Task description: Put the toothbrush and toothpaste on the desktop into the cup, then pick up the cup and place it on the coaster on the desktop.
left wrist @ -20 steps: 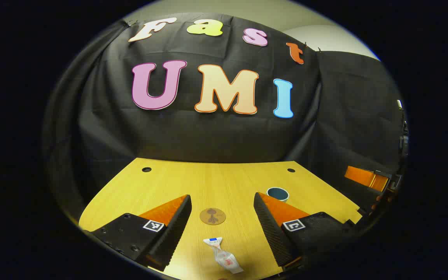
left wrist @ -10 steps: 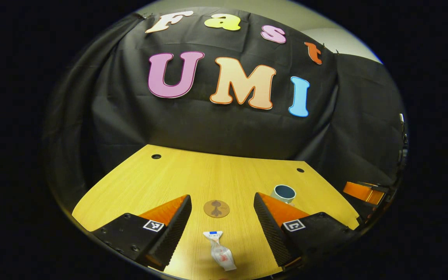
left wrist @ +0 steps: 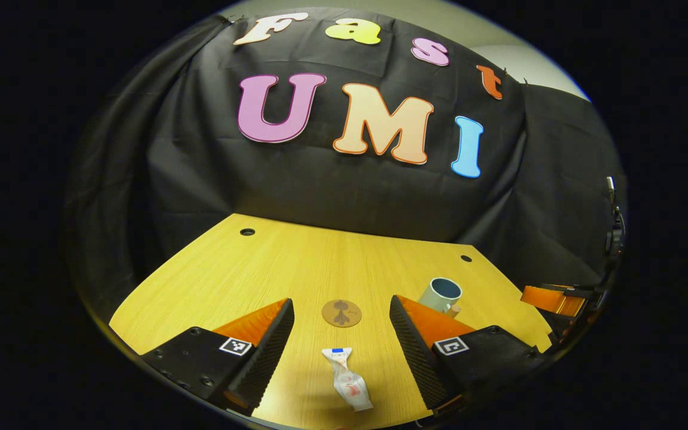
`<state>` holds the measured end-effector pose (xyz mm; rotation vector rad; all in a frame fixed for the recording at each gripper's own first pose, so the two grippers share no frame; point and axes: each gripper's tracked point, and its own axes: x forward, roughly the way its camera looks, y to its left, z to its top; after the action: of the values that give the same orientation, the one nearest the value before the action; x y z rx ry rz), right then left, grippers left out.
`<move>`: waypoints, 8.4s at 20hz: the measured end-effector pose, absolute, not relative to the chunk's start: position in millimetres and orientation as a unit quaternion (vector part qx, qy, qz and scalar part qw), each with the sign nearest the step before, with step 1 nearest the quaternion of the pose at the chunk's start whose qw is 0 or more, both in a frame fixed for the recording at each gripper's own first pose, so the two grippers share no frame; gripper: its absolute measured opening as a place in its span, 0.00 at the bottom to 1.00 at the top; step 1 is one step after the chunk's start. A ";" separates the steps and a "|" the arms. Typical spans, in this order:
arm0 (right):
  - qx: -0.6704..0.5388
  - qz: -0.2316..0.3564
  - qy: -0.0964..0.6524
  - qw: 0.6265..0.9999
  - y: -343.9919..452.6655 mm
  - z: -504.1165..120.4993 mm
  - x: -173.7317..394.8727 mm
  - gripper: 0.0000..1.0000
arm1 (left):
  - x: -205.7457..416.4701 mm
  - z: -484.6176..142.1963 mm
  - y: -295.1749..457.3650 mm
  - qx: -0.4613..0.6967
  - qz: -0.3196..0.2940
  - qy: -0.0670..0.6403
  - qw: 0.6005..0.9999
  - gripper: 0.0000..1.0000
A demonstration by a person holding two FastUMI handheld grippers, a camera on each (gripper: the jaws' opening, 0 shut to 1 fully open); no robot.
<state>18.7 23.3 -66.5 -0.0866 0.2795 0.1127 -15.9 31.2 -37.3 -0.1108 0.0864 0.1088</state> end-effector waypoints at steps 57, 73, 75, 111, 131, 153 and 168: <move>-0.206 0.051 0.569 0.795 22.9 -267.2 46.6 0.10 | -35.2 -128.7 99.5 -0.095 0.132 0.182 0.970 0.95; -0.051 0.031 0.424 0.904 4.2 -186.3 38.9 0.06 | -3.1 -178.5 27.7 -0.139 0.067 0.344 0.926 0.94; -0.050 0.022 0.409 0.911 -6.8 -173.2 34.3 0.06 | -0.1 -187.6 21.9 -0.134 0.065 0.367 0.918 0.94; 0.001 0.067 0.321 0.945 -38.4 -106.7 57.8 0.06 | 38.6 -221.3 15.0 -0.169 0.096 0.410 0.891 0.04; 0.184 0.248 0.116 0.944 49.1 19.7 180.2 0.05 | 54.3 -16.1 -29.1 -0.159 0.053 0.061 0.984 0.04; 0.141 0.239 0.145 0.950 71.4 -76.1 186.7 0.63 | 108.7 49.5 -84.9 -0.141 -0.027 -0.028 0.989 0.03; 0.178 0.061 0.074 0.979 -110.0 -30.8 150.6 0.97 | 190.0 31.0 -148.8 -0.141 -0.101 -0.053 0.983 0.04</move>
<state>150.6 -110.0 -30.8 0.3585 0.1484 0.1230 190.0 -148.8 31.0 -0.2835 -0.1072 -0.2037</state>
